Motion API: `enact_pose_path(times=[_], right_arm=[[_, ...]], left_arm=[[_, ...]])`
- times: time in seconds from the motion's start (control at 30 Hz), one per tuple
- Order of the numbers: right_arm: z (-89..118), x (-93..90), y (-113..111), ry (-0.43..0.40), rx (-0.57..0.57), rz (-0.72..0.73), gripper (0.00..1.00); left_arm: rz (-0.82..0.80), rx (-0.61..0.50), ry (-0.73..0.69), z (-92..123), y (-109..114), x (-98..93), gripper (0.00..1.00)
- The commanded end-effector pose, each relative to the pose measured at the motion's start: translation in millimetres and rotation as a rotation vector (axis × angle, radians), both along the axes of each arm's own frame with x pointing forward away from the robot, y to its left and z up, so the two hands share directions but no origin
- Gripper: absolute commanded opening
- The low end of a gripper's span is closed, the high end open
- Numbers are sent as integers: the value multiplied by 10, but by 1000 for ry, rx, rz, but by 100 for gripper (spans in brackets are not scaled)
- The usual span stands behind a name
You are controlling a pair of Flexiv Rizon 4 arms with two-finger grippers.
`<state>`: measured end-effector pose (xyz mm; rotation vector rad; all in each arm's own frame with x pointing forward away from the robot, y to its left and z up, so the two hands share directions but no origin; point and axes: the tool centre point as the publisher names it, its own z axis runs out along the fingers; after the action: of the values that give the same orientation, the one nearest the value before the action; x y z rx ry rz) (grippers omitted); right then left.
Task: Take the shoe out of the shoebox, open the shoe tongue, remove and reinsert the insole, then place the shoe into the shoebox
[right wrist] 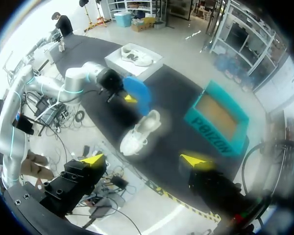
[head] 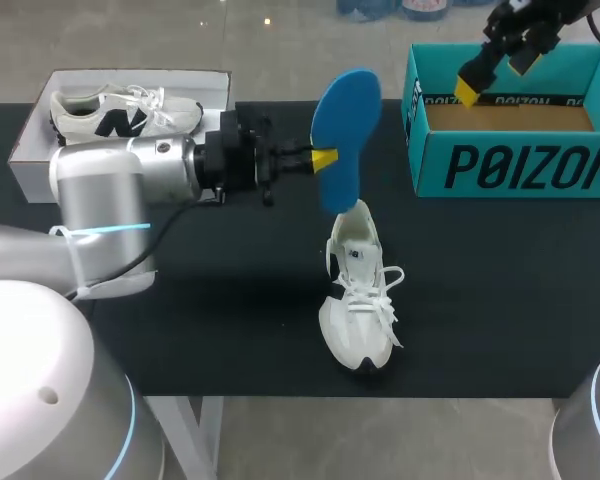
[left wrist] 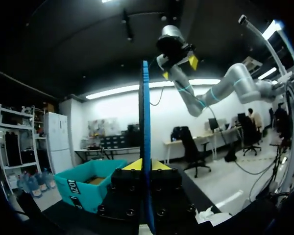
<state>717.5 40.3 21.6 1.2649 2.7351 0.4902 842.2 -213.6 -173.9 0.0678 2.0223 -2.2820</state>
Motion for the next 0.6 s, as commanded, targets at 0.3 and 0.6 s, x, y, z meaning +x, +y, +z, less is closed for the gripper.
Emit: enact_pose_path(times=[0.3,0.6], right_arm=[[6,15,11,4,-2,-1,100],[6,15,11,4,-2,-1,100]], left_arm=[[6,-41,408,158,44,57,0],[-4,5,663,129,33,84,0]])
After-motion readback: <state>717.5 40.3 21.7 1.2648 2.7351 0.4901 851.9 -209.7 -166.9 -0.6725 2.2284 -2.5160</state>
